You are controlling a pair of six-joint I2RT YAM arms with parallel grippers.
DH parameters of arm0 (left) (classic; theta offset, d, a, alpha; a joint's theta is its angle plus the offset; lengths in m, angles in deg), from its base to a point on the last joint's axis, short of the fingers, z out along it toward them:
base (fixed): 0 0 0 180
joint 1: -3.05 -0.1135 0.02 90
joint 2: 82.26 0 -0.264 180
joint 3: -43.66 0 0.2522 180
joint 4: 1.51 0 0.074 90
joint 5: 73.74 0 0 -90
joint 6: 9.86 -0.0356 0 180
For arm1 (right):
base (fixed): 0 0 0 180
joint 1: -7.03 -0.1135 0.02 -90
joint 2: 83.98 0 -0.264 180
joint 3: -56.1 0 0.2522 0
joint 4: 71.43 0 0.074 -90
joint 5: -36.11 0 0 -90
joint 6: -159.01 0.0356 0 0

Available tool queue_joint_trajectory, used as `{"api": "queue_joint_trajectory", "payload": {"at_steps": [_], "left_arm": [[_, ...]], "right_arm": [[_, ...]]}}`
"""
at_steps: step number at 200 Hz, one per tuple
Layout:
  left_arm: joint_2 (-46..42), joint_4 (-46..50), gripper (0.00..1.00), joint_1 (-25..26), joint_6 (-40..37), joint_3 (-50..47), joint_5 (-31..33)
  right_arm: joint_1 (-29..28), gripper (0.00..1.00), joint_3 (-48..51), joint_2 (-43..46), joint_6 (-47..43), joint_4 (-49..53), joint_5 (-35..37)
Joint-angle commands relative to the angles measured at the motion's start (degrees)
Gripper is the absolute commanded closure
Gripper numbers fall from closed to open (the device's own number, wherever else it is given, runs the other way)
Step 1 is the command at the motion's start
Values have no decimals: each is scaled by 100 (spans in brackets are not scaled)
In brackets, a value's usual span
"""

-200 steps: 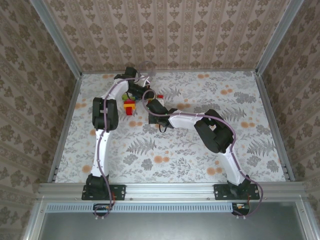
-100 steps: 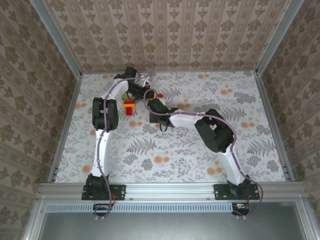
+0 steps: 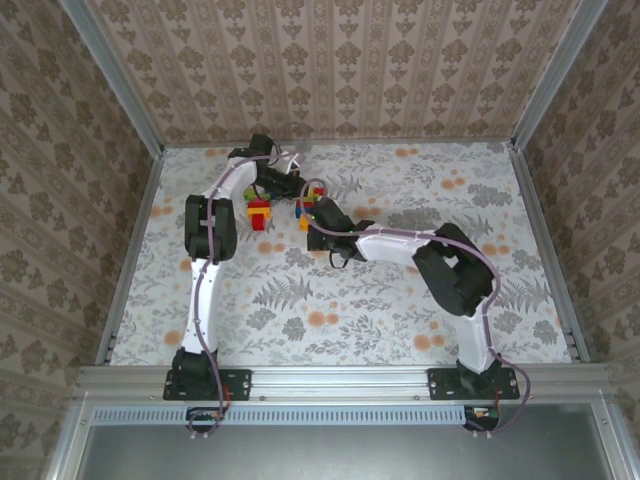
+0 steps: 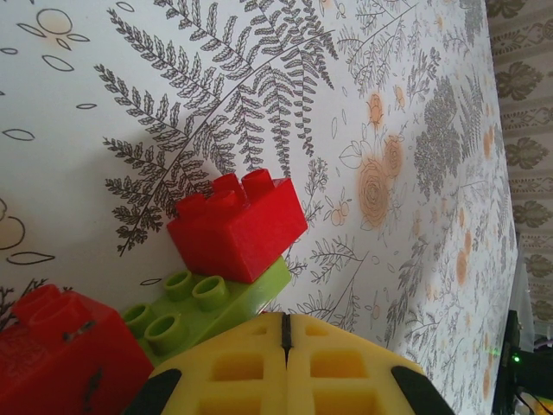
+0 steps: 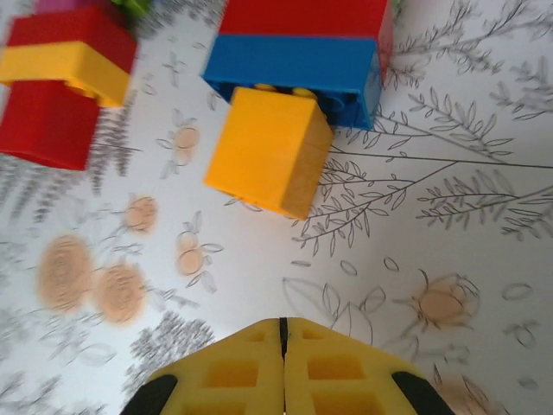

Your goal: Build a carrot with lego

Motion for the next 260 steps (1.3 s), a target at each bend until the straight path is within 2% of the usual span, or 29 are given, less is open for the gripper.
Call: {"api": "queue_joint_trajectory", "payload": {"at_steps": [1,54,65,76,82,85,88,151,192,215,233,260], "left_arm": [[126,152,100,-20,-36,64,-154],[-40,-173,99,-22,96,-89,-393],[-125,-275,80,-23,135,-121,-451],[-200,-388,53,-22,162,-166,-499],[-238,-439,24,-22,176,-175,-541],[-265,-453,5,-27,176,-179,-574],[-284,-483,1,-24,179,-183,-603],[-1032,-893,0,-84,551,-223,-916],[-1706,-1354,0,-22,907,-690,-1106],[-2411,-1868,0,-61,1083,-1447,-1106],[-3184,-2561,0,-231,1392,-2403,-806],[-4542,-4236,0,-772,2471,-4312,-293]], "right_arm": [[-57,93,268,893,-229,-95,90],[-81,92,818,2178,-656,449,737],[-85,92,936,2333,-702,503,831],[-80,92,1059,2451,-730,527,896],[-79,92,1122,2514,-744,527,919],[-79,92,1156,2528,-756,524,935],[-80,92,1185,2546,-765,529,941],[-79,91,1768,3174,-983,608,1212],[-67,88,1932,3256,-1008,640,1252],[-59,81,1894,3281,-1028,749,1281],[30,72,1627,3045,-1057,1068,1207],[135,79,445,1795,-1091,1689,803]]}}
